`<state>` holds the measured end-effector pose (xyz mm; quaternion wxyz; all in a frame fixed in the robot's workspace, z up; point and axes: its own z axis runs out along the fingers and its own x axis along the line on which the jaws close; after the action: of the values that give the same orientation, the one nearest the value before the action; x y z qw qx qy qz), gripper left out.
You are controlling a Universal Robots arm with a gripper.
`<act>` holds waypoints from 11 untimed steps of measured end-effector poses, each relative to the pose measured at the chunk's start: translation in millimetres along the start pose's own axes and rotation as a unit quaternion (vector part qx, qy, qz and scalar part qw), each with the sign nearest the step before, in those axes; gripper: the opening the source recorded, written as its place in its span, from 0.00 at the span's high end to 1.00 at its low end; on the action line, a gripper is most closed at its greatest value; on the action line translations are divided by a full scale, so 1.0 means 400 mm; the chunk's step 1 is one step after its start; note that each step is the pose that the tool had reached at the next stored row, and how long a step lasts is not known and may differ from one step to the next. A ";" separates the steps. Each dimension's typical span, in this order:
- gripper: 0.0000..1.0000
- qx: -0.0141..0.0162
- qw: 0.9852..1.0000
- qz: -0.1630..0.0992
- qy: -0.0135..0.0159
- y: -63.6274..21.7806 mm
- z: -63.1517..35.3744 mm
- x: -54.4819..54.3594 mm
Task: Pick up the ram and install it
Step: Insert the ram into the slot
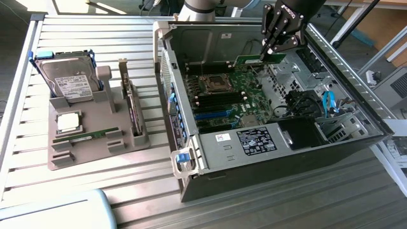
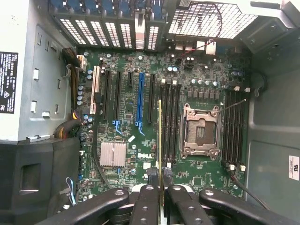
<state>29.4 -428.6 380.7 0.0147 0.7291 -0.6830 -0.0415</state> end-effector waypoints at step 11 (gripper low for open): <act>0.86 -0.002 1.000 0.000 0.000 -0.004 0.030 -0.003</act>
<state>30.1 -427.1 368.6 0.0161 0.7289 -0.6831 -0.0430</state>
